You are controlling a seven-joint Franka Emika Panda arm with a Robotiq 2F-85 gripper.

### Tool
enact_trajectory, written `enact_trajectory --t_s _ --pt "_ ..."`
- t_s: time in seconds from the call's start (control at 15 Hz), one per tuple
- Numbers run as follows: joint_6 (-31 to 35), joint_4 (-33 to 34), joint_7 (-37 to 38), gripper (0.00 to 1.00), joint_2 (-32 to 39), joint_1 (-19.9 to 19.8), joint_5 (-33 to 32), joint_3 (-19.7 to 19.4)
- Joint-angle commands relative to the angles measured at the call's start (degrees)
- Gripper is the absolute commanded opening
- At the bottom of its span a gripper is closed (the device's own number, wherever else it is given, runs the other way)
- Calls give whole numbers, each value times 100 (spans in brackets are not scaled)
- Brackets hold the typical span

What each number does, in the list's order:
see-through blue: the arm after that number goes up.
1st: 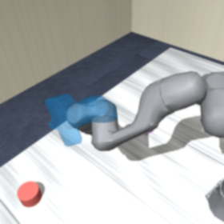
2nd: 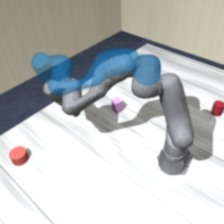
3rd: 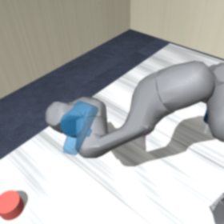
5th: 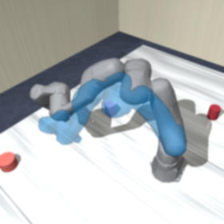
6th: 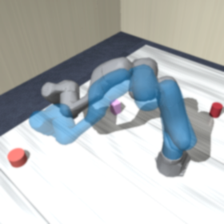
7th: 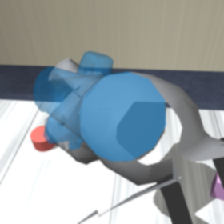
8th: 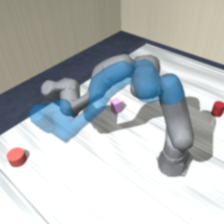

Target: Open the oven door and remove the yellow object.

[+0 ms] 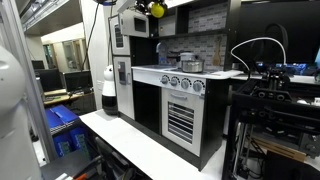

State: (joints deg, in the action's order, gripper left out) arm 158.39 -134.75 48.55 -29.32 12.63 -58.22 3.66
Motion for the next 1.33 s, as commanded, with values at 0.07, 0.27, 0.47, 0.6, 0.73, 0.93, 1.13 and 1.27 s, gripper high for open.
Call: enact_trajectory --t_s 0.07,0.27,0.47,0.6,0.73,0.93,1.13,1.27 --pt "16 35 10 44 49 -34 137 -153" --pt "-113 151 156 44 161 -182 347 -400" --pt "-46 305 380 44 351 -306 352 -608" --pt "56 463 647 44 524 -409 222 -646" --pt "33 703 992 44 768 -519 92 -579" --pt "24 1074 1387 44 1161 -534 -80 -566" --pt "74 1460 1738 44 1553 -512 -378 -578" --pt "93 1726 1982 44 1783 -515 -709 -576"
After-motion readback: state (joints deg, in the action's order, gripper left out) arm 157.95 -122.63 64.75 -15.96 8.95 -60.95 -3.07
